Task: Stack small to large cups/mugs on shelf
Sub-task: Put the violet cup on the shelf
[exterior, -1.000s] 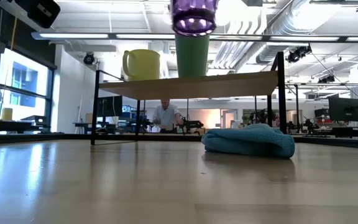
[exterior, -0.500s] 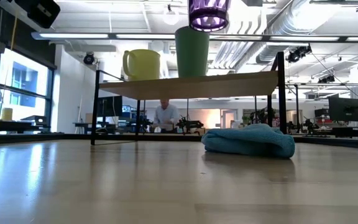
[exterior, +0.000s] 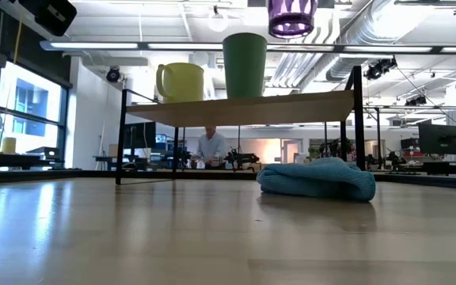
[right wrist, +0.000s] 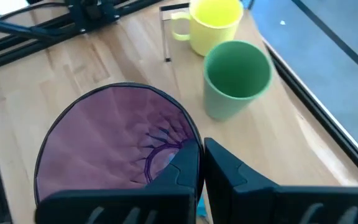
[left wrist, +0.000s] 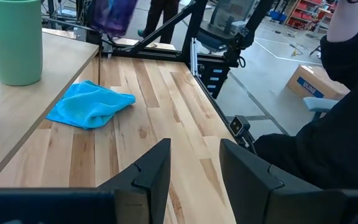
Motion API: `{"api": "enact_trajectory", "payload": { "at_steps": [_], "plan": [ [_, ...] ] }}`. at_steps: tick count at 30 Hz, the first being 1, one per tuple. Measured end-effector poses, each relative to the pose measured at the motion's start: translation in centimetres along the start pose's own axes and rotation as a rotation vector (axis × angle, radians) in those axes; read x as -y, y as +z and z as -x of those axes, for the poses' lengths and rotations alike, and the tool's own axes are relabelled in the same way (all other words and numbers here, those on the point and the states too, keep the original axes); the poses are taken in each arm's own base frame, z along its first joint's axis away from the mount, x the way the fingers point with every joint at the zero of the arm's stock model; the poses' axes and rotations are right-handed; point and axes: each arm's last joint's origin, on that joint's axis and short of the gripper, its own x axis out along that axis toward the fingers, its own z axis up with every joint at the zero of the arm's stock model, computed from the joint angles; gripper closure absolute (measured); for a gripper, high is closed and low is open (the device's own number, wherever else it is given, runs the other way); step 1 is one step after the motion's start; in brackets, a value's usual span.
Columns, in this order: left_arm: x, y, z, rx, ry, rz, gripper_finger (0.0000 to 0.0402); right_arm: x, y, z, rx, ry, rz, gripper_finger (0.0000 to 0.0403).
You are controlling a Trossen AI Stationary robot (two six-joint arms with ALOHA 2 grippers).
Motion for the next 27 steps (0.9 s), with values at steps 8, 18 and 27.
{"api": "enact_trajectory", "payload": {
  "at_steps": [8,18,27],
  "plan": [
    [0.0,0.0,0.0,0.0,0.0,0.0,0.0275,0.8,-0.1,1.0,0.033,-0.018,-0.018,0.0403],
    [0.0,0.0,0.0,0.0,0.0,0.003,0.0275,1.3,0.1,1.3,0.066,-0.053,-0.034,0.0403],
    [0.0,0.0,0.0,-0.001,0.0,0.007,0.0275,2.5,0.4,1.7,0.08,-0.068,-0.027,0.0403]
  ]
}}
